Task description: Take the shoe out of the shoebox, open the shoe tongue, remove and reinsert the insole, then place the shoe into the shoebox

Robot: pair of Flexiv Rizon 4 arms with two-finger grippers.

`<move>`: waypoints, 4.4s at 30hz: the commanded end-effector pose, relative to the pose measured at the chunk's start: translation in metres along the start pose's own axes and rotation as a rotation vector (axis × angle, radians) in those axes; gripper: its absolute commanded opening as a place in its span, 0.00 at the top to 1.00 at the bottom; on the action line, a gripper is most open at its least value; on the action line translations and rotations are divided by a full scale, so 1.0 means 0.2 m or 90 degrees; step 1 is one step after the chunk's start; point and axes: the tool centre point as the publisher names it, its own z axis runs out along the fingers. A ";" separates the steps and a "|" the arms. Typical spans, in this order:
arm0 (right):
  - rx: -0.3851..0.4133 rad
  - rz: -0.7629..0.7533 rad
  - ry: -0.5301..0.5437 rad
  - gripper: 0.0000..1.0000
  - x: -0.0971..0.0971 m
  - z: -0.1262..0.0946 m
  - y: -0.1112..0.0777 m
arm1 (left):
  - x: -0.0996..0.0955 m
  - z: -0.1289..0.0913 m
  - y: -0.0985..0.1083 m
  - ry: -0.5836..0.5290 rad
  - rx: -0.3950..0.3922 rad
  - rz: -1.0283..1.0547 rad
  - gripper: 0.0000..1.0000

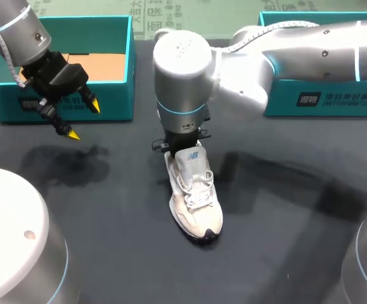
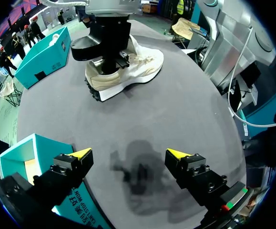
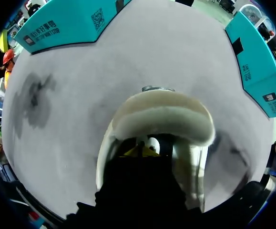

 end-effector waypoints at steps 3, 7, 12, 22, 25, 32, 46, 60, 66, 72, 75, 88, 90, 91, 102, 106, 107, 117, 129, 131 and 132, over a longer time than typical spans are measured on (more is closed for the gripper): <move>-0.010 0.012 -0.022 1.00 -0.04 -0.05 -0.07 | 0.01 0.00 0.00 -0.002 -0.002 0.000 0.00; -0.020 0.000 -0.052 1.00 -0.05 -0.15 -0.06 | 0.01 0.00 0.00 -0.002 -0.002 0.000 0.00; -0.017 -0.008 -0.053 1.00 -0.06 -0.13 -0.02 | 0.01 0.00 0.00 -0.002 -0.002 0.000 0.00; 0.014 -0.023 -0.007 1.00 -0.06 0.06 0.01 | 0.01 0.00 0.00 -0.002 -0.002 0.000 0.00; 0.020 -0.013 -0.006 1.00 -0.05 0.06 -0.04 | 0.01 0.00 0.00 -0.002 -0.002 0.000 0.00; 0.036 0.015 -0.020 1.00 -0.04 0.00 -0.17 | 0.01 0.00 0.00 -0.002 -0.002 0.000 0.00; 0.052 -0.006 -0.035 1.00 -0.09 -0.17 -0.04 | 0.01 0.00 0.00 -0.002 -0.002 0.000 0.00; 0.161 0.007 -0.014 0.71 -0.12 -0.16 -0.03 | 0.01 0.00 0.00 -0.002 -0.002 0.000 0.00; 0.185 0.010 -0.024 0.58 -0.10 -0.16 -0.06 | 0.01 0.00 0.00 -0.002 -0.002 0.000 0.00; 0.197 0.016 -0.028 0.19 -0.05 -0.18 -0.10 | 0.01 0.00 0.00 -0.002 -0.002 0.000 0.00; 0.202 0.018 -0.024 0.00 -0.05 -0.18 -0.12 | 0.01 0.00 0.00 -0.002 -0.002 0.000 0.00; 0.206 0.041 -0.005 0.00 -0.05 -0.24 -0.17 | 0.01 0.00 0.00 -0.002 -0.002 0.000 0.00; 0.214 0.046 -0.005 0.00 -0.06 -0.24 -0.17 | 0.01 0.00 0.00 -0.002 -0.002 0.000 0.00; 0.217 0.046 -0.003 0.00 -0.06 -0.23 -0.17 | 0.01 0.00 0.00 -0.002 -0.002 0.000 0.00; 0.237 0.046 0.019 0.00 -0.06 -0.22 -0.22 | 0.01 0.00 0.00 -0.002 -0.002 0.000 0.00; 0.246 0.046 0.017 0.00 -0.06 -0.24 -0.23 | 0.01 0.00 0.00 -0.002 -0.002 0.000 0.00; 0.248 0.046 0.018 0.00 -0.05 -0.25 -0.24 | 0.01 0.00 0.00 -0.002 -0.002 0.000 0.00; 0.245 0.045 0.006 0.00 -0.02 -0.33 -0.28 | 0.01 0.00 0.00 -0.002 -0.002 0.000 0.00; 0.227 0.035 0.006 0.00 -0.03 -0.37 -0.31 | 0.01 0.00 0.00 -0.002 -0.002 0.000 0.00; 0.225 0.036 0.007 0.00 -0.03 -0.39 -0.33 | 0.01 0.00 0.00 -0.002 -0.002 0.000 0.00; 0.223 0.038 0.008 0.00 -0.03 -0.39 -0.34 | 0.01 0.00 0.00 -0.002 -0.002 0.000 0.00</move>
